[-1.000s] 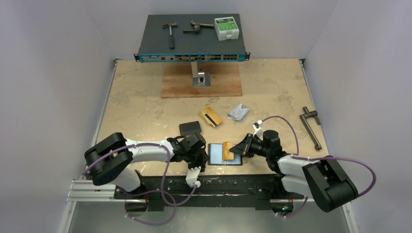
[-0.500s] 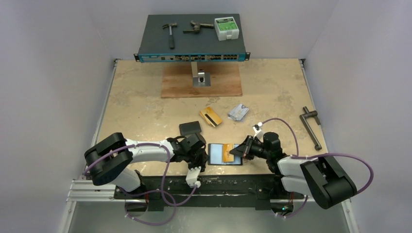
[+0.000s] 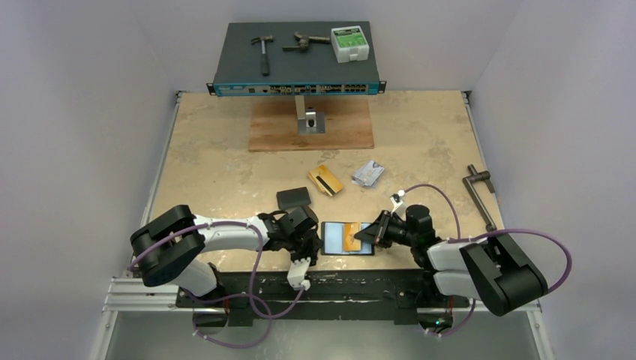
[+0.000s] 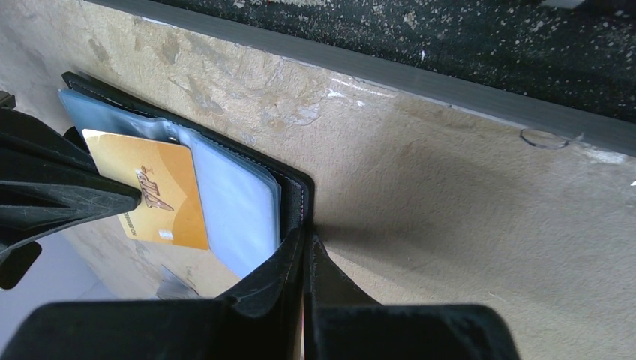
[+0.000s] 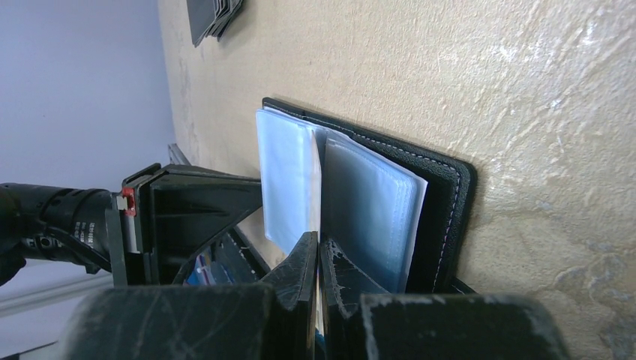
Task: Put the credit cards into the card holder
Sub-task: Insert the credit card into the card holder.
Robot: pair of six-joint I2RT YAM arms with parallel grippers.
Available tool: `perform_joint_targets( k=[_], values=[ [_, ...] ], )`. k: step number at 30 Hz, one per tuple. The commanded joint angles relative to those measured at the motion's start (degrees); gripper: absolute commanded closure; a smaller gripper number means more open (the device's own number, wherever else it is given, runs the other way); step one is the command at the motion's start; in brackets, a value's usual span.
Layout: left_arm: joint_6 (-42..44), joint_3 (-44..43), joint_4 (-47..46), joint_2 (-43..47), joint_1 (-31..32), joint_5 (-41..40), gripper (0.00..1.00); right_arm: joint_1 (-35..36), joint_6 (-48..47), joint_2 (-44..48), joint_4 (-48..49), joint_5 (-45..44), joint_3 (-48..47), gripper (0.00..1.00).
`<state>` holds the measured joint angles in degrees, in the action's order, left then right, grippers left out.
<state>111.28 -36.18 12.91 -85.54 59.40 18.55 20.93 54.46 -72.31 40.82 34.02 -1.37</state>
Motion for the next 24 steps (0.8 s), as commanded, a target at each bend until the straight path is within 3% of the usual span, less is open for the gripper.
perform_joint_targets(
  k=[1, 24],
  values=[
    [-1.43, -0.38, 2.4, -0.68, 0.55, 0.19, 1.0, -0.18, -0.48, 0.17, -0.47, -0.96, 0.66, 1.0],
    [-2.04, -1.08, 2.32, -0.87, 0.81, 0.16, 1.0, -0.18, -3.45, -8.32, 1.58, 3.23, -1.86, 1.0]
  ],
)
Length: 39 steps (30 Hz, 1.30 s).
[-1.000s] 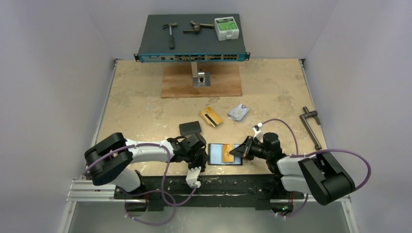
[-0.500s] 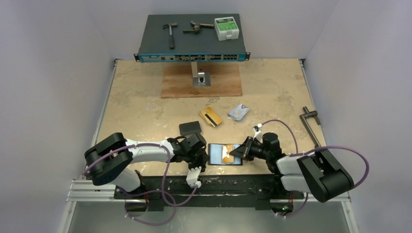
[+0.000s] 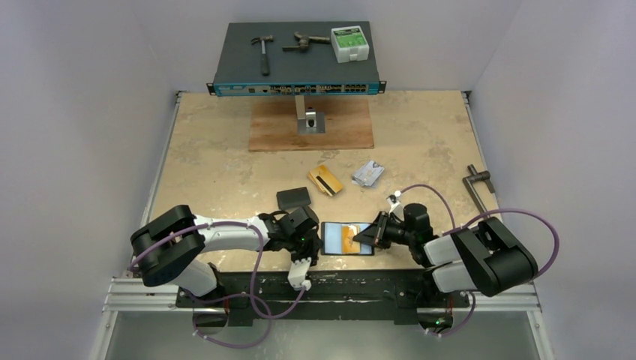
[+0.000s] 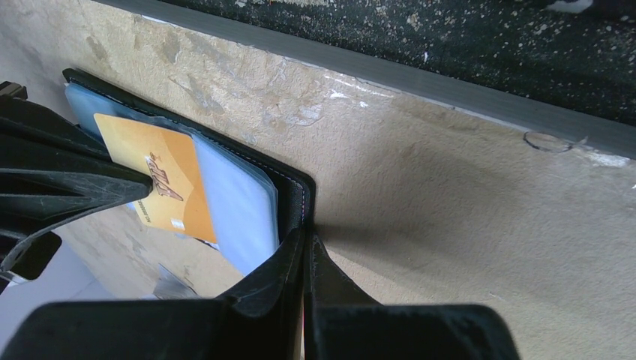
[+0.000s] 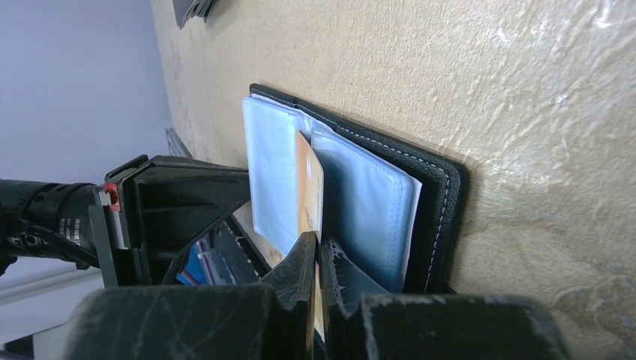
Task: Put the credit cards into the card holder
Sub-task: Insert the credit card into the card holder.
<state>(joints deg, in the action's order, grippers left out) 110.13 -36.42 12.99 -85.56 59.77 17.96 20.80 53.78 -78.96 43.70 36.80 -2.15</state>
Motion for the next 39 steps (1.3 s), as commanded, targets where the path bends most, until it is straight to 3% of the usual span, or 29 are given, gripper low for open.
perform_joint_targets(
  k=[1, 21, 35, 37, 39],
  values=[
    [-0.88, -0.86, 2.19, -0.86, 0.44, 0.83, 1.0, 0.02, -2.82, -2.11, -1.04, 0.63, -1.22, 1.0],
    [-1.13, -1.63, 2.19, -1.5, 0.53, 0.92, 1.0, 1.0, -3.33, -4.93, 0.96, -0.23, -2.42, 1.0],
    [-1.54, -1.9, 2.2, -1.3, 0.61, 0.83, 1.0, 8.53, -6.23, 1.17, -11.25, -8.47, -4.6, 1.0],
    [-1.65, -1.9, 2.13, -1.28, 0.61, 0.83, 1.0, 8.87, -6.27, 1.7, -12.89, -9.4, -4.94, 0.96],
    [-1.76, -1.82, 2.22, -1.24, 0.61, 0.8, 1.0, 9.61, -6.52, 2.67, -15.49, -10.41, -5.62, 0.81]
  ],
)
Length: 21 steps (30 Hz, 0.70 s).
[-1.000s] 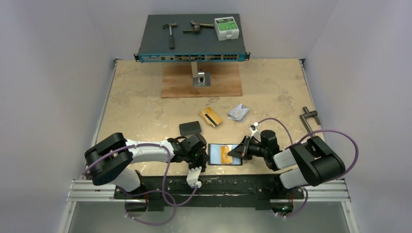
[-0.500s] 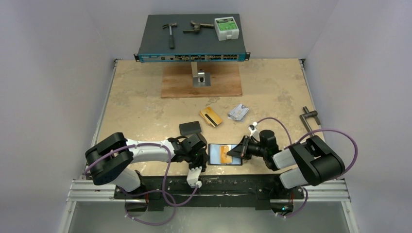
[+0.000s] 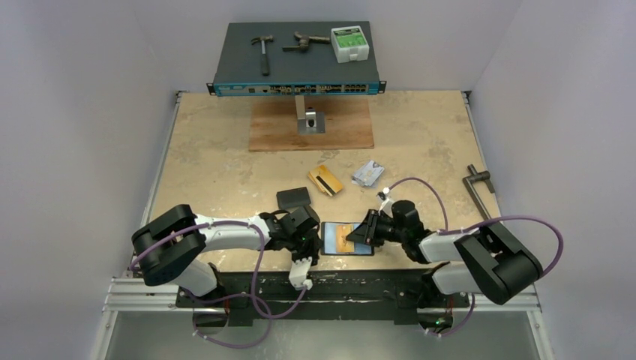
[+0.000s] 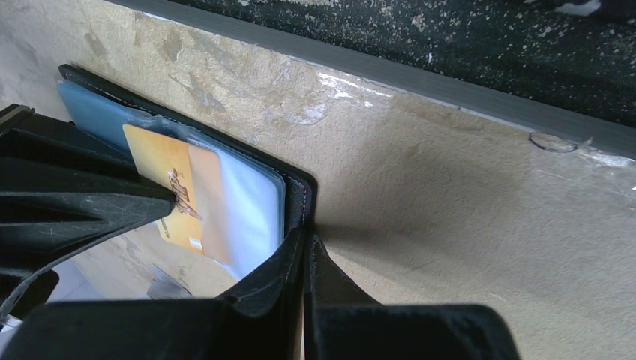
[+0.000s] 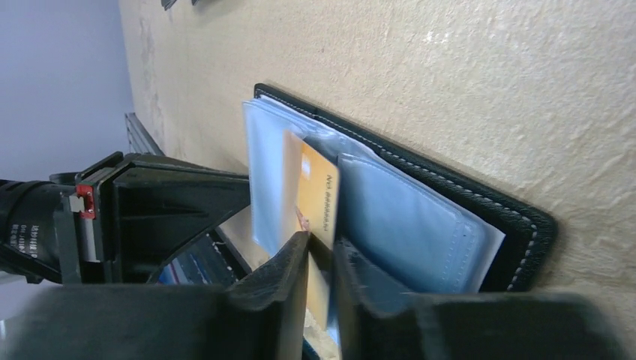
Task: Put the credit cards into the card holder
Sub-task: Insert the credit card into the card holder.
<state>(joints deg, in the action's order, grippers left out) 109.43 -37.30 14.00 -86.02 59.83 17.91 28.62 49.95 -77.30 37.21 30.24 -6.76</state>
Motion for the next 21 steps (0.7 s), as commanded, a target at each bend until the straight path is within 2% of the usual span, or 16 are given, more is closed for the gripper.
perform_joint_targets(
  k=[1, 5, 9, 15, 21],
  values=[
    [-1.06, -0.9, 1.2, -0.76, 0.55, 0.89, 1.0, 2.13, -2.84, 1.6, -10.66, -4.62, -1.52, 0.71],
    [-1.3, -0.85, 1.2, -0.62, 0.55, 0.8, 1.0, 4.36, -4.47, 4.59, -20.01, -8.53, -5.12, 0.49],
    [-1.45, -0.85, 1.22, -0.49, 0.55, 0.7, 1.0, 7.55, -5.41, 6.79, -29.74, -13.35, -9.1, 0.36],
    [-2.0, -0.59, 1.21, -0.19, 0.55, 0.72, 1.0, 14.95, -4.78, 3.54, -37.03, -20.44, -15.07, 0.33],
    [-2.55, -0.47, 0.84, 0.15, 0.55, 0.89, 1.0, 19.41, -4.04, 1.45, -41.9, -24.32, -18.58, 0.3]
  ],
)
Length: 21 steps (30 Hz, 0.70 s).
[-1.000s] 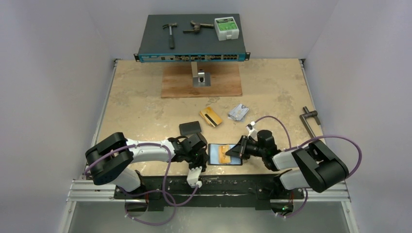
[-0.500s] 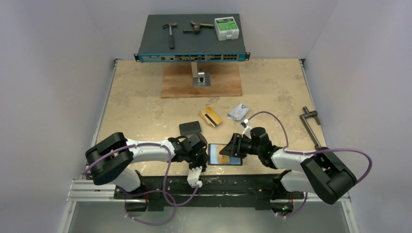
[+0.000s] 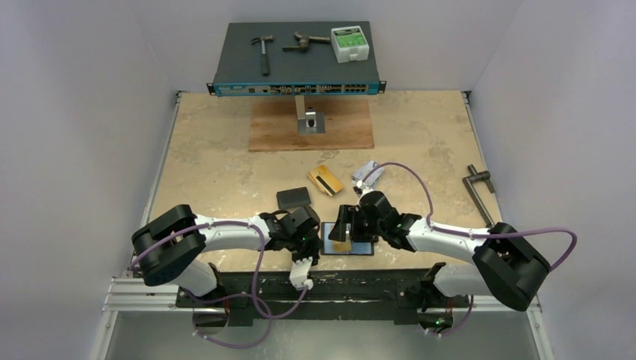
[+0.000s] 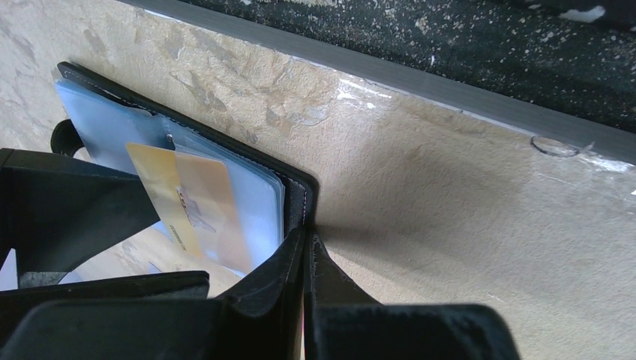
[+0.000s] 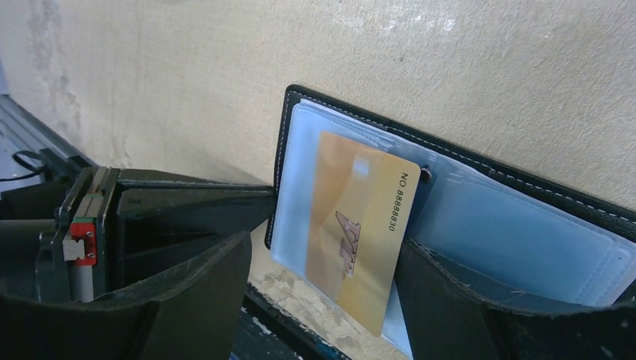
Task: Put the credit cards into the card holder
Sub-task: Insert the credit card into the card holder.
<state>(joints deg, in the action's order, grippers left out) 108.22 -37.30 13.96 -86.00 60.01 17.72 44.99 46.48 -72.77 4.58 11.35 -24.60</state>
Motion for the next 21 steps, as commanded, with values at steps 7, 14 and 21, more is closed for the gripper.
perform_joint_targets(
  k=[7, 14, 21],
  values=[
    [-1.55, -0.73, 0.52, 0.12, 0.45, 1.21, 1.0, 7.22, -0.03, -5.5, -10.22, -5.92, -3.2, 0.25],
    [-2.16, -0.63, -0.18, 0.29, 0.46, 1.26, 1.0, 8.39, -3.06, -4.92, -9.96, -4.06, -5.46, 0.2],
    [-3.36, -0.38, 0.02, 0.76, 0.46, 0.91, 1.0, 11.29, -7.48, -3.61, -10.82, -2.86, -8.58, 0.15]
  ],
)
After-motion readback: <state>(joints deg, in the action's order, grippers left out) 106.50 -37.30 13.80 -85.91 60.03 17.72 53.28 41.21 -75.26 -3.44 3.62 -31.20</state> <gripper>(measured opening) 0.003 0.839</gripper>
